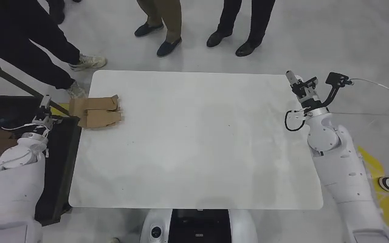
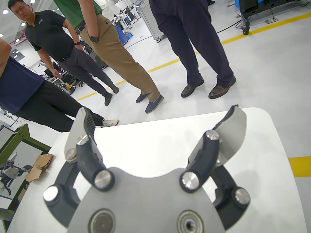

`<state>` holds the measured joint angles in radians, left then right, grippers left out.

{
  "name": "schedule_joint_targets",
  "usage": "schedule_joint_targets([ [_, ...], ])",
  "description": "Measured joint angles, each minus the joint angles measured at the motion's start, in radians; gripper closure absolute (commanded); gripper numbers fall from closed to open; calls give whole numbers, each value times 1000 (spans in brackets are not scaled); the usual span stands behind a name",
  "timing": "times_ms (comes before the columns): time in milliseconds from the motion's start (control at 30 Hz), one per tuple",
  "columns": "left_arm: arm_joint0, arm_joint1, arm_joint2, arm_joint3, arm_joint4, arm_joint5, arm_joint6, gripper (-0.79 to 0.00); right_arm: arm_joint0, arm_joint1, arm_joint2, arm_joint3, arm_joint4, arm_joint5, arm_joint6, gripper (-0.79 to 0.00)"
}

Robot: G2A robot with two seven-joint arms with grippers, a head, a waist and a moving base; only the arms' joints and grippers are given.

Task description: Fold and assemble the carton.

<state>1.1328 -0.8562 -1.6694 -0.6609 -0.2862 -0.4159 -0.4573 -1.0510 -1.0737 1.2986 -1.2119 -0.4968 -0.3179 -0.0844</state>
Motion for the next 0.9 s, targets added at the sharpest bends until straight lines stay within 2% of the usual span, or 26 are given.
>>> schedule_joint_targets([
  [400,-128,-32,102,131,80,-12,-91,-785,0,0,0,0,0,0,0,-785],
  [433,-140,-35,108,145,83,-15,-96,-727,0,0,0,0,0,0,0,-785],
  [467,-149,-37,110,156,83,-18,-98,-582,0,0,0,0,0,0,0,-785],
  [533,-165,-39,115,176,83,-24,-101,-354,0,0,0,0,0,0,0,-785],
  [633,-190,-43,121,210,90,-31,-111,-203,0,0,0,0,0,0,0,-785],
  [667,-196,-43,123,219,93,-31,-115,-105,0,0,0,0,0,0,0,-785],
  [767,-215,-45,130,244,101,-31,-133,0,0,0,0,0,0,0,0,-785],
  [900,-233,-48,133,272,102,-39,-149,0,0,0,0,0,0,0,0,-785],
])
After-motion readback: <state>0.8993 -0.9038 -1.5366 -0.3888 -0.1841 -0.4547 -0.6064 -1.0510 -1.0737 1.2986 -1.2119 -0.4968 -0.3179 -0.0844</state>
